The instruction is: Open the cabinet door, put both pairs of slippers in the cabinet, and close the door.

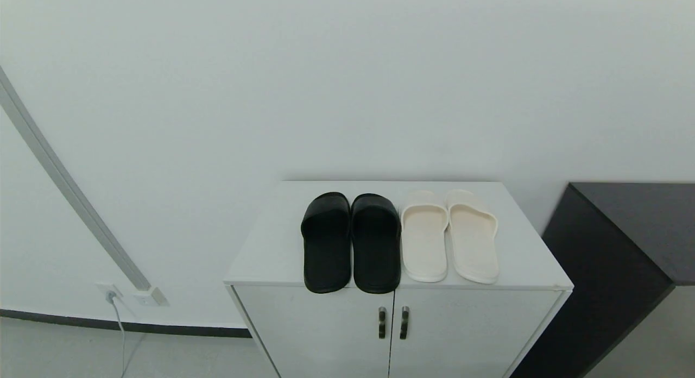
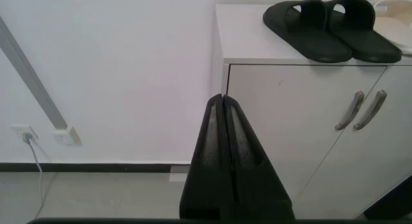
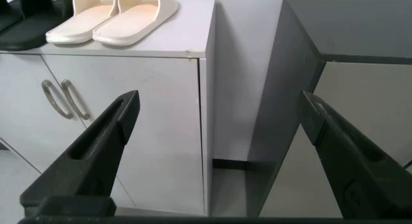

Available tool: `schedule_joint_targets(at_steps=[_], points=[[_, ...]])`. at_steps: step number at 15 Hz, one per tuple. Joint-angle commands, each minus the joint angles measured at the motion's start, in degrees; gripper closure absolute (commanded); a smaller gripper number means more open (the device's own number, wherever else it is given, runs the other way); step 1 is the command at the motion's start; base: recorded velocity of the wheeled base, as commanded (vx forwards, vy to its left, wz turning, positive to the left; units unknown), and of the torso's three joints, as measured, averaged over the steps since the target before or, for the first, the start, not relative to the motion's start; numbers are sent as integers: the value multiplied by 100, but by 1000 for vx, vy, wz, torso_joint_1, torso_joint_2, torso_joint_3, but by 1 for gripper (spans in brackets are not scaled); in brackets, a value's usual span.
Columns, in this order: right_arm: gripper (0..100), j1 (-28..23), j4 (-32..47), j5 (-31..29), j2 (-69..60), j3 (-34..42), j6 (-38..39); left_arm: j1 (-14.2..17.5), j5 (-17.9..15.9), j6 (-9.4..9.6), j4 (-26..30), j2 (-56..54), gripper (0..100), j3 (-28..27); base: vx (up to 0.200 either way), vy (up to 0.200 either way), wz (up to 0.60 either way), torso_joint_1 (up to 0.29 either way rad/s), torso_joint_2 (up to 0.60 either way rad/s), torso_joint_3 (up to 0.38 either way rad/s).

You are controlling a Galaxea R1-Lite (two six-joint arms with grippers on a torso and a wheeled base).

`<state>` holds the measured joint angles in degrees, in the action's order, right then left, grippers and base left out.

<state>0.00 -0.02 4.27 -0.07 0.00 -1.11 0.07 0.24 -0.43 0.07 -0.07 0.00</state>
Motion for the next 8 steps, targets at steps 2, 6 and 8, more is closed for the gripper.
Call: schedule_joint_targets(at_steps=[2, 6, 8], points=[[0, 0, -6, 22, 7, 0, -3, 1, 2, -1, 1, 7, 100, 0, 0, 0, 0, 0, 0, 0], [0, 9, 2, 30, 42, 0, 5, 1, -7, -1, 1, 7, 100, 0, 0, 0, 0, 0, 0, 0], [0, 18, -6, 30, 104, 0, -21, 1, -7, -1, 1, 7, 100, 0, 0, 0, 0, 0, 0, 0]])
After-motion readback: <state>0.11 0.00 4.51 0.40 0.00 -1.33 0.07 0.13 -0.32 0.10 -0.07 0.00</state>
